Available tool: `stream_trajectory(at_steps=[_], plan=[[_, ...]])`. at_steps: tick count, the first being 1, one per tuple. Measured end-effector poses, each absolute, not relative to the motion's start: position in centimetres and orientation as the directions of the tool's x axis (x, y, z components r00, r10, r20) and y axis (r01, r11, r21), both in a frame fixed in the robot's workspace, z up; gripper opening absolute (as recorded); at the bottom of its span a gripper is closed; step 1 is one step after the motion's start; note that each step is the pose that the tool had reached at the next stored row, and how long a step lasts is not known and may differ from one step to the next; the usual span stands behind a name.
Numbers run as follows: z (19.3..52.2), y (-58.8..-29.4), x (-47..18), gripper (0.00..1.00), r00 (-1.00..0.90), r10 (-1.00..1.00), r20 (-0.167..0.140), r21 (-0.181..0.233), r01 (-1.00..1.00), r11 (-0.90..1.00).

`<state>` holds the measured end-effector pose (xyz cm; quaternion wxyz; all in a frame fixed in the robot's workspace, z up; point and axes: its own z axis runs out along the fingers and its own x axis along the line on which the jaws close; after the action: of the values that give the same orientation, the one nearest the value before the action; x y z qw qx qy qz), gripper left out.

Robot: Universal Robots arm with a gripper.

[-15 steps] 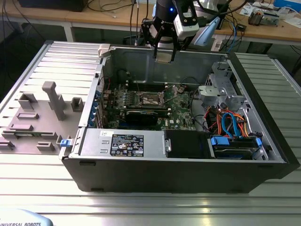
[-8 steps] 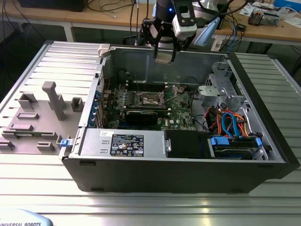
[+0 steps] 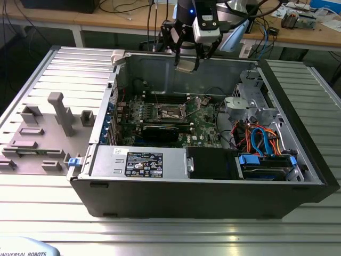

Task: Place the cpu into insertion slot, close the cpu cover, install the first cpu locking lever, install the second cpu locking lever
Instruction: 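Place the cpu into insertion slot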

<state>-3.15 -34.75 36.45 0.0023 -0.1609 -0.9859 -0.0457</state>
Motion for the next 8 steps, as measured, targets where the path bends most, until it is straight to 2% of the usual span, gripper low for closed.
stream_trajectory(at_steps=[8], plan=[[36.42, -34.75, -3.15, 0.54, -0.933, 0.360, 0.019, 0.089, 0.361, 0.928]])
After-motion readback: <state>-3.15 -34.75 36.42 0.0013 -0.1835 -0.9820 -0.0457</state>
